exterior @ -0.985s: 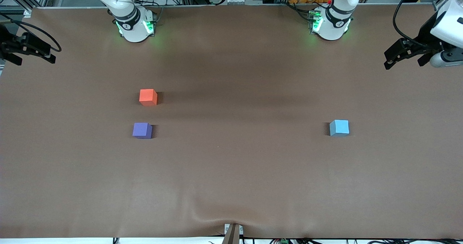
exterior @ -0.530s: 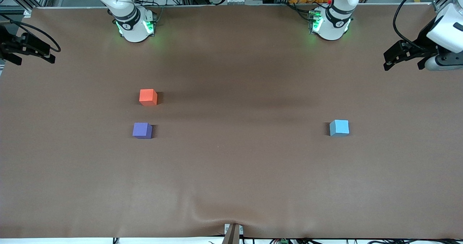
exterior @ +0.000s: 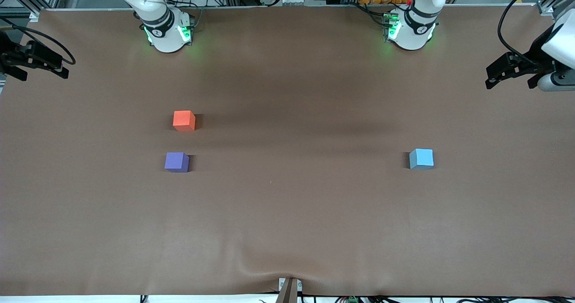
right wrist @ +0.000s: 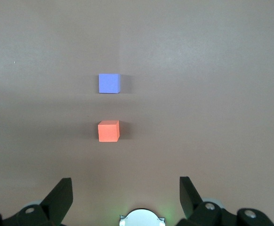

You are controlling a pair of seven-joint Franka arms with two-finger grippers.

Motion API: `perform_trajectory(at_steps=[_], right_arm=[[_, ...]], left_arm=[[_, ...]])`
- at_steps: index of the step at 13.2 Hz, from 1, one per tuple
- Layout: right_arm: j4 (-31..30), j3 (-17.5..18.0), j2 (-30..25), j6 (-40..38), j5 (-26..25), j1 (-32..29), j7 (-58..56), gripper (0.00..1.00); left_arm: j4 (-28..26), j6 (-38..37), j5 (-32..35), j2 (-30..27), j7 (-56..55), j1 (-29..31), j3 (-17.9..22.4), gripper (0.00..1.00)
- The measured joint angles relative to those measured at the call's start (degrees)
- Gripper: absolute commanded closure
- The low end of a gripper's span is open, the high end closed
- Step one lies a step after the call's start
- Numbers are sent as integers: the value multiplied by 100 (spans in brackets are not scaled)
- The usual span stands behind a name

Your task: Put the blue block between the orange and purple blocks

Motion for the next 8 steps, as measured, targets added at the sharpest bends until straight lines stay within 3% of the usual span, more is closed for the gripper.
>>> perform_trajectory(at_steps=[8], right_arm=[[0,-2,3,-50,8,-1,0,0]], left_arm=[[-7,-8,0,0,0,35,0,0]])
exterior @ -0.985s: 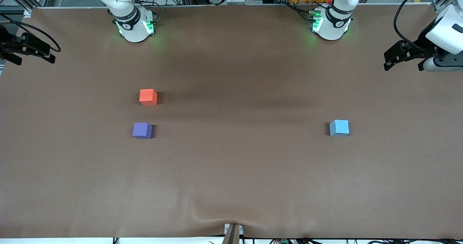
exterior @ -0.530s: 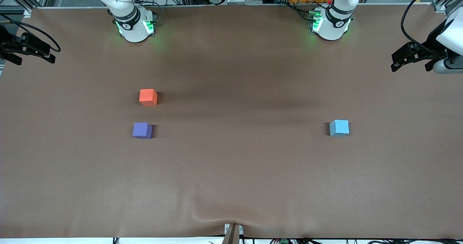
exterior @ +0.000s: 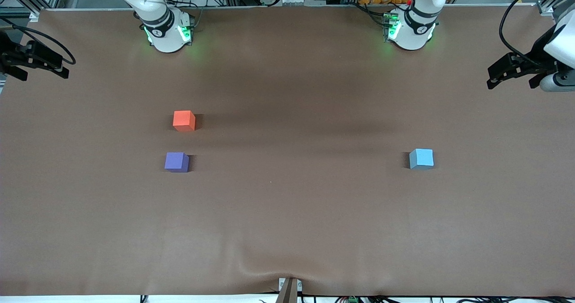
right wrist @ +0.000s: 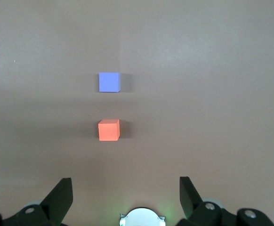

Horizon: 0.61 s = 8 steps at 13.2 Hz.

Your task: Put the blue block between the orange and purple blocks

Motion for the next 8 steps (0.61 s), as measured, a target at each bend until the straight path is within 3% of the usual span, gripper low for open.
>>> perform_trajectory(at_steps=[8], right_arm=[[0,-15,12,-35,3,-29,0,0]], left_arm=[[-10,-2,0,0,0,14,0,0]])
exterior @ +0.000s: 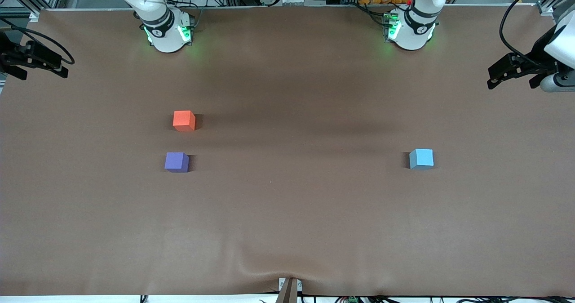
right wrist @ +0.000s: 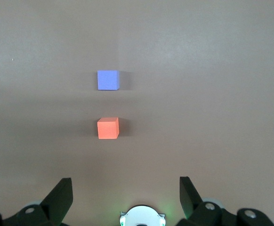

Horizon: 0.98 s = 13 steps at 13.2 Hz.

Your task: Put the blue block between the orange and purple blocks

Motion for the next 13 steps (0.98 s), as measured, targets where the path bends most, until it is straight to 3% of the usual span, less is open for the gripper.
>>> perform_trajectory(at_steps=[13], right_arm=[[0,-2,13,-105,22,-122,-1,0]], left_arm=[[-102,0,0,23,0,0,-1,0]])
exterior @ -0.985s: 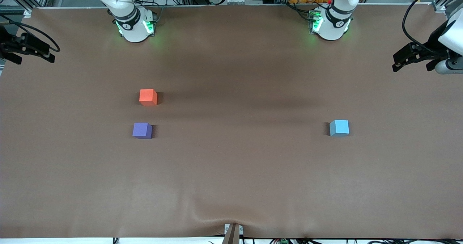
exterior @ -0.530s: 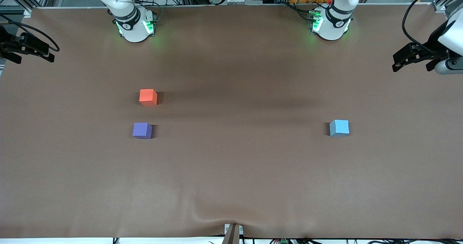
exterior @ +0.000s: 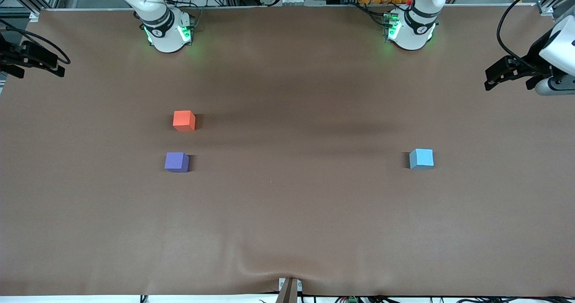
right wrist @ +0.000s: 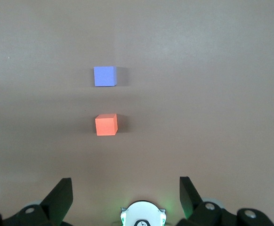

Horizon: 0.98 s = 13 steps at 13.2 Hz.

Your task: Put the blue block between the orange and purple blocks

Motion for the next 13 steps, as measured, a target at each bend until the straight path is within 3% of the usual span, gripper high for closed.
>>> perform_trajectory(at_steps=[4,10,13], right_arm=[[0,0,1,-2,2,-1,0,0],[-3,1,4,-2,6,-2,0,0],[-4,1,5,-2,93,-4,0,0]], left_arm=[[-391,419,0,17,0,0,0,0],[-2277,2965,0,475,0,-2,-11,0],[-2703,3934,0,1056,0,-3,-11,0]])
